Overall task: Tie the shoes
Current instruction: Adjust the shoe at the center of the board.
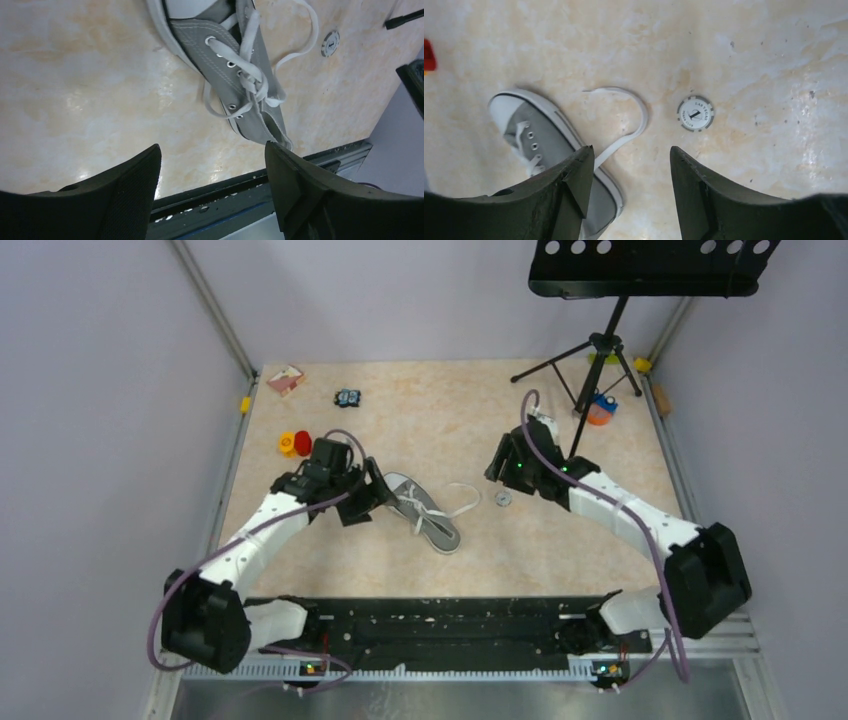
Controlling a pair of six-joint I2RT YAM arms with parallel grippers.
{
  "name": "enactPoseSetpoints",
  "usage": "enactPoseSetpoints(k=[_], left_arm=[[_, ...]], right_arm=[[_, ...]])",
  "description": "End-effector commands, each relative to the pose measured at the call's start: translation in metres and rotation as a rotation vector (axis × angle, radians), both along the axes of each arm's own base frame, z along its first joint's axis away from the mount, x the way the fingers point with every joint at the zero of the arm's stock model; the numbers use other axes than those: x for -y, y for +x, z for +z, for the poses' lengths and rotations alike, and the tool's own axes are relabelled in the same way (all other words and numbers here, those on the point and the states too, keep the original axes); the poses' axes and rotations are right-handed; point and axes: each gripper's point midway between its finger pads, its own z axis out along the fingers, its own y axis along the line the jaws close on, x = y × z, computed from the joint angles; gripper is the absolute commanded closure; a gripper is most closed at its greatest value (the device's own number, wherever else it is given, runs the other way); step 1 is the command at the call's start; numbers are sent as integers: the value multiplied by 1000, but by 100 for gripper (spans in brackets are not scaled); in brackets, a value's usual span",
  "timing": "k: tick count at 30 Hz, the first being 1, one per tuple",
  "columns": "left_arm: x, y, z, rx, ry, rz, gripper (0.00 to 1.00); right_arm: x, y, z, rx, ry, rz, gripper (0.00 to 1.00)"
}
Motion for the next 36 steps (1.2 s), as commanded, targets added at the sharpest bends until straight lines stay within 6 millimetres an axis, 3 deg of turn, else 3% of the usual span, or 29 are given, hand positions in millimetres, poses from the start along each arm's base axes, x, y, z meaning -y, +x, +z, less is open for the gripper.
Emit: enactPoseSetpoints(k=[1,3,7,11,15,18,20,21,22,25,29,36], left_arm=[[39,20,0,30,-76,-43,20],[43,26,-6,12,-80,-46,20],[42,41,-17,-16,-31,-23,24],[35,50,-29,-33,16,22,34],[38,56,-38,-52,13,44,33],[42,61,-45,-57,-3,45,33],[45,63,-49,-66,-6,39,34],[46,64,-51,-70,-7,36,36],[47,66,-52,-71,-8,34,37],[54,70,-55,-68,-32,19,45],[67,76,-60,-79,-57,-21,53],[110,87,-47,-21,-178,-158,95]], right_arm=[[-8,27,-20,3,-189,165,38],[-16,33,-40,-51,-259,268,30],[-25,43,-79,-104,-350,403,27],[-38,52,-101,-119,-363,491,28],[-44,56,-116,-144,-380,542,31],[-46,57,-127,-168,-396,549,44],[-47,56,-130,-175,-418,547,63],[-47,56,-129,-173,-430,542,77],[-45,55,-129,-175,-440,531,100],[-37,56,-116,-154,-454,470,100],[-23,55,-84,-85,-434,374,100],[2,28,-24,37,-311,204,100]])
